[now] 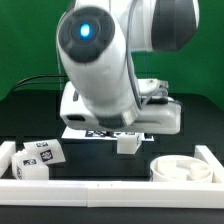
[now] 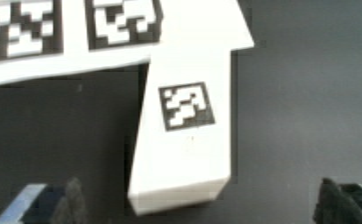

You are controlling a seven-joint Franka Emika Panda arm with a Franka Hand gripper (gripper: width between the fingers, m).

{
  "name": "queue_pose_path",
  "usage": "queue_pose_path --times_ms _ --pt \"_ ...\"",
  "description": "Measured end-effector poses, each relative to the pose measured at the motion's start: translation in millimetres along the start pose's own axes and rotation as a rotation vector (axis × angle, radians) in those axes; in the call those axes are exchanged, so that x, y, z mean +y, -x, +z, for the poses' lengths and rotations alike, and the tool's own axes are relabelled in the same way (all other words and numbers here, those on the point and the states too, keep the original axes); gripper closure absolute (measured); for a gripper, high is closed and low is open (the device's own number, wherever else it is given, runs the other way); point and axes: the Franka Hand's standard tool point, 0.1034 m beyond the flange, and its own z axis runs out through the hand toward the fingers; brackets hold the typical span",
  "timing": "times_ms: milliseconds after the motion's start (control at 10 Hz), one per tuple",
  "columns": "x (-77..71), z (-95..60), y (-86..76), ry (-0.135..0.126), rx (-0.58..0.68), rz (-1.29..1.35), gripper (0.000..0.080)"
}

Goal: Assemble stool

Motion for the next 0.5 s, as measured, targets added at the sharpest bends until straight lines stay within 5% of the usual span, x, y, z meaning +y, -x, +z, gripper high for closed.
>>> queue_pose_path --times_ms 100,500 --pt "-2.9 3.2 2.3 0.008 -0.095 -0.006 0.0151" --pt "-6.0 6.1 -1.9 0.01 -0.13 0.002 0.0151"
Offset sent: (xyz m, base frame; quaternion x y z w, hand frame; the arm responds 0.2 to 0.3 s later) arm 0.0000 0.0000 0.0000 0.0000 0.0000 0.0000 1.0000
